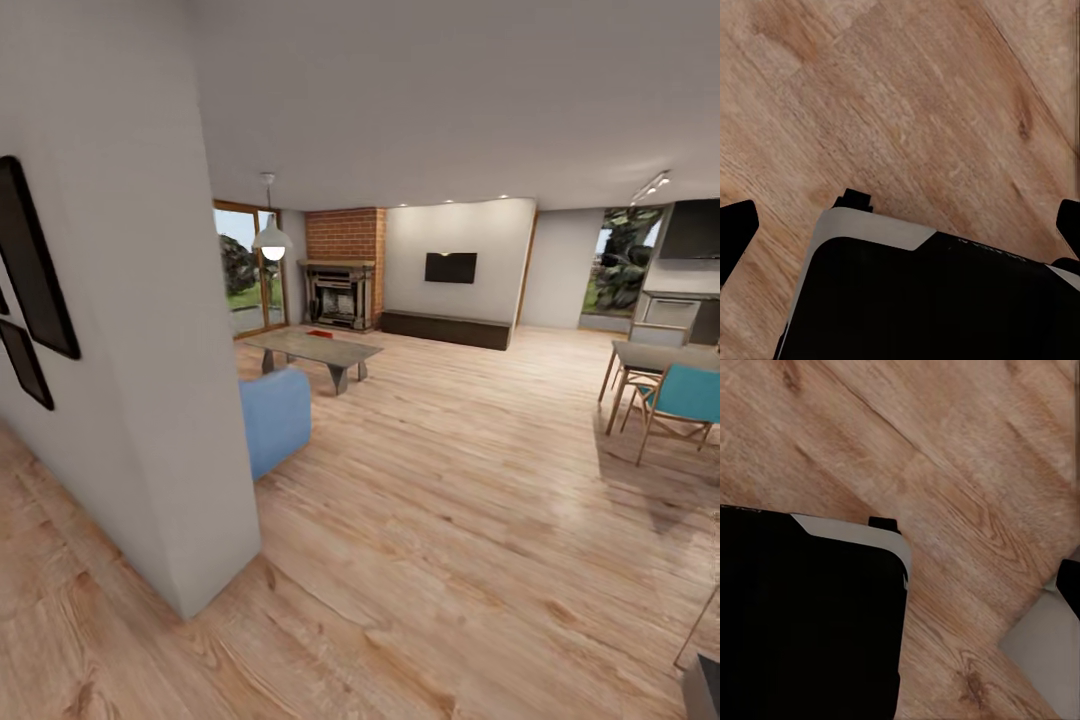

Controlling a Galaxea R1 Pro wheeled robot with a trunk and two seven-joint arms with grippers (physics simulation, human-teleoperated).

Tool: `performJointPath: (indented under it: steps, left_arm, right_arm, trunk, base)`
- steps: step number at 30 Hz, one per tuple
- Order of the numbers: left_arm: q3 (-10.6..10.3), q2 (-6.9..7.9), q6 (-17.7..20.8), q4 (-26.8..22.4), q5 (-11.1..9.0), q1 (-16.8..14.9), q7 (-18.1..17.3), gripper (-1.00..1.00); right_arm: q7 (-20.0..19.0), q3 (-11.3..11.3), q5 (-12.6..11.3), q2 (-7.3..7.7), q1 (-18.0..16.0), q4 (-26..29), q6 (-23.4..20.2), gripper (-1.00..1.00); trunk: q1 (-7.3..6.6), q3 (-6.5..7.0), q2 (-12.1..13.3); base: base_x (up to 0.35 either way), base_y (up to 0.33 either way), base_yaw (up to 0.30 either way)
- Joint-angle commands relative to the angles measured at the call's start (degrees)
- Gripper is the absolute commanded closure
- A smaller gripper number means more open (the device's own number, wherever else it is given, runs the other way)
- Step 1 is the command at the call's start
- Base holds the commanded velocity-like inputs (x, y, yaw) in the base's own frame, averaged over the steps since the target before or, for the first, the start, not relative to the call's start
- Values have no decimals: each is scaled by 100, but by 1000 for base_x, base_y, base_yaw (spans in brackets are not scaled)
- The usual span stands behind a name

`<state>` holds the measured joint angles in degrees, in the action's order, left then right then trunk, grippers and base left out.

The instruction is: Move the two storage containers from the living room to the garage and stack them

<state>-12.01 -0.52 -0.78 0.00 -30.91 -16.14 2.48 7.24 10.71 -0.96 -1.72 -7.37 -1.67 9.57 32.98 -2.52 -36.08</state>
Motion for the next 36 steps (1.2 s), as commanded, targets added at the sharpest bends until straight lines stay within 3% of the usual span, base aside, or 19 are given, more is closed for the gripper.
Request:
performJointPath:
  steps: [1, 11, 36]
  left_arm:
    - [-50, -3, -8, 0, -44, -3, 18, -100]
    - [-51, -1, -10, 0, -41, -3, 18, -100]
    - [-54, -1, -1, -3, -40, -3, 22, -100]
  right_arm:
    - [23, 38, -10, -3, -9, -18, 27, -100]
    - [23, 37, -19, 0, -8, -18, 19, -100]
    - [7, 63, -23, 37, -7, -18, 2, -100]
  trunk:
    - [5, -10, -8]
    - [5, -10, -8]
    - [5, -10, -8]
  base:
    - [326, 0, -222]
    - [326, 0, -195]
    - [326, 0, -4]
